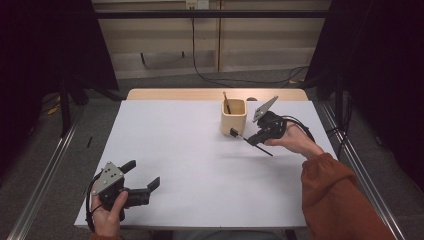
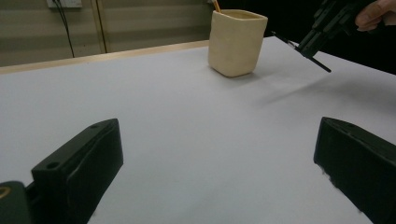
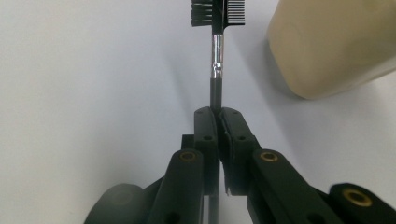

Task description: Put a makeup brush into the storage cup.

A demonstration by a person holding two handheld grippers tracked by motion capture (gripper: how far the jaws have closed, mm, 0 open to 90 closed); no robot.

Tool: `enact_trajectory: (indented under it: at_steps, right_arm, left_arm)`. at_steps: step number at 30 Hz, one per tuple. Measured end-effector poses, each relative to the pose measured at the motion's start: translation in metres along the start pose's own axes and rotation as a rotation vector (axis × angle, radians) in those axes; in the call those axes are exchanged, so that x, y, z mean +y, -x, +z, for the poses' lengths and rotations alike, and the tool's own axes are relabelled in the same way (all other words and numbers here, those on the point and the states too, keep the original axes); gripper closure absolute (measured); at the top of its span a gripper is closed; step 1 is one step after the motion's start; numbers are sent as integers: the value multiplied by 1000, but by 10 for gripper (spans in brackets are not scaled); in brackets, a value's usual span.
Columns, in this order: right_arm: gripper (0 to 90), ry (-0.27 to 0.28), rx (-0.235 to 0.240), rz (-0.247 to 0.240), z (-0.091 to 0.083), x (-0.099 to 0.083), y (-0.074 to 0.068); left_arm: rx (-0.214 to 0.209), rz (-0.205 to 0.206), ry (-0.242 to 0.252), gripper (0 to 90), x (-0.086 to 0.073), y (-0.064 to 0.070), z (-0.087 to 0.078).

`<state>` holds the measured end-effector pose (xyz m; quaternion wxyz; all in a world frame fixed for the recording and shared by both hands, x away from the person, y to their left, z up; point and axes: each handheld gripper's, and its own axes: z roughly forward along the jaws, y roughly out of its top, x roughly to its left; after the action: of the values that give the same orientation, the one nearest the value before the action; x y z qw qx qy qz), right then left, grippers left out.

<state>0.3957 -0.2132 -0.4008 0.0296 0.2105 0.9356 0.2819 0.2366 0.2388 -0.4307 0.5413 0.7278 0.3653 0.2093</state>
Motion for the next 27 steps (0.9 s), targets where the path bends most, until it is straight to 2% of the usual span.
enact_trajectory:
  at_steps: [5, 10, 18, 19, 27]
  right_arm:
    - [855, 63, -9, 22, -2, -7, -1]
    - [855, 102, -19, 16, -6, -11, -5]
    - [855, 207, -34, 33, -16, -14, -7]
    - [855, 218, -34, 48, -16, -15, -7]
    - [855, 302, -35, 77, -15, -20, -6]
  left_arm:
    - [0, 1, 0, 14, 0, 0, 0]
    - [-2, 4, 1, 14, 0, 0, 0]
    - [2, 3, 1, 14, 0, 1, 0]
    - [1, 7, 1, 14, 0, 1, 0]
    - [-2, 12, -1, 14, 0, 2, 0]
